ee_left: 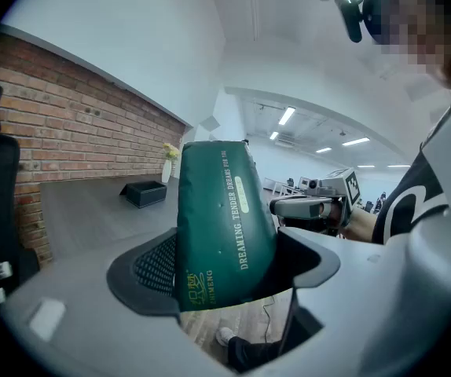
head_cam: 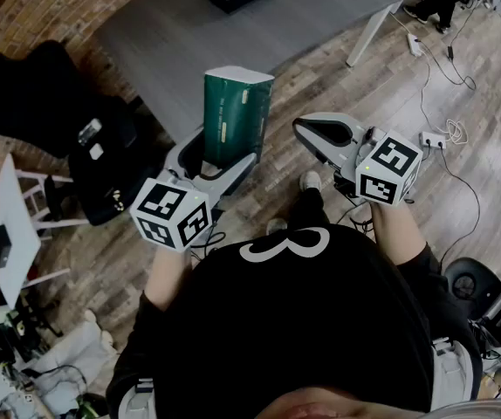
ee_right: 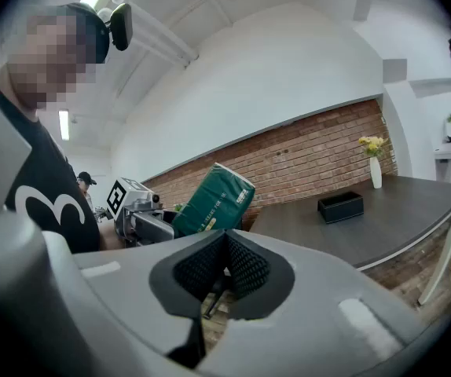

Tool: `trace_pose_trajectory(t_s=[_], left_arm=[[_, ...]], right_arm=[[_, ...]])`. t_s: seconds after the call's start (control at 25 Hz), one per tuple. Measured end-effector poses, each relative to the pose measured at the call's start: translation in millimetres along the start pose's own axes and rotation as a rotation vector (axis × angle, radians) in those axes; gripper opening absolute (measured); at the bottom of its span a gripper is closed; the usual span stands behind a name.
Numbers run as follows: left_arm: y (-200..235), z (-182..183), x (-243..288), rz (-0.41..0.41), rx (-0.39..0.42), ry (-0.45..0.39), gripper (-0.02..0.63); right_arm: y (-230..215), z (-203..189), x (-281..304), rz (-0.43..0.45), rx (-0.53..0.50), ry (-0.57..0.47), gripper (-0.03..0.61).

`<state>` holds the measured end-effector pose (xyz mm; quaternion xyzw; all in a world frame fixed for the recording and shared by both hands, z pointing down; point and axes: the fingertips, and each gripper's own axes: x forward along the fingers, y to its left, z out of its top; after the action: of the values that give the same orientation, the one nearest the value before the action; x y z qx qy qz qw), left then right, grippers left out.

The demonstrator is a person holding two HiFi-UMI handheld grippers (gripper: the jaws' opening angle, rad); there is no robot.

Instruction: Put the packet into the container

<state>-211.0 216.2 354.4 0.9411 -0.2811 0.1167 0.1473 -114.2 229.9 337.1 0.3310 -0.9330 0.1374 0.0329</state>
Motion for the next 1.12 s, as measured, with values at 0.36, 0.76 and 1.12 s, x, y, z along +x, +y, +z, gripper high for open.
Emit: trace_pose_trajectory(t_s=[0.36, 0.76, 1.12], left_arm=[[1.7, 13.2, 16.8, 0.01, -0.009, -0.02, 0.413], [14.0, 40.0, 64.9, 0.027, -0.037, -0.035, 0.413], [38.6, 69.3, 129.7, 0.054, -0.067, -0.046, 0.413]], right_arm=[[-18.0, 10.3, -3.9, 0.004, -0.021, -0.005, 0.0], [-71.8, 30.1, -4.1, 0.005, 0.028, -0.029, 0.002], [-147.8, 50.3, -6.1, 0.039, 0.058, -0.016, 0.002]])
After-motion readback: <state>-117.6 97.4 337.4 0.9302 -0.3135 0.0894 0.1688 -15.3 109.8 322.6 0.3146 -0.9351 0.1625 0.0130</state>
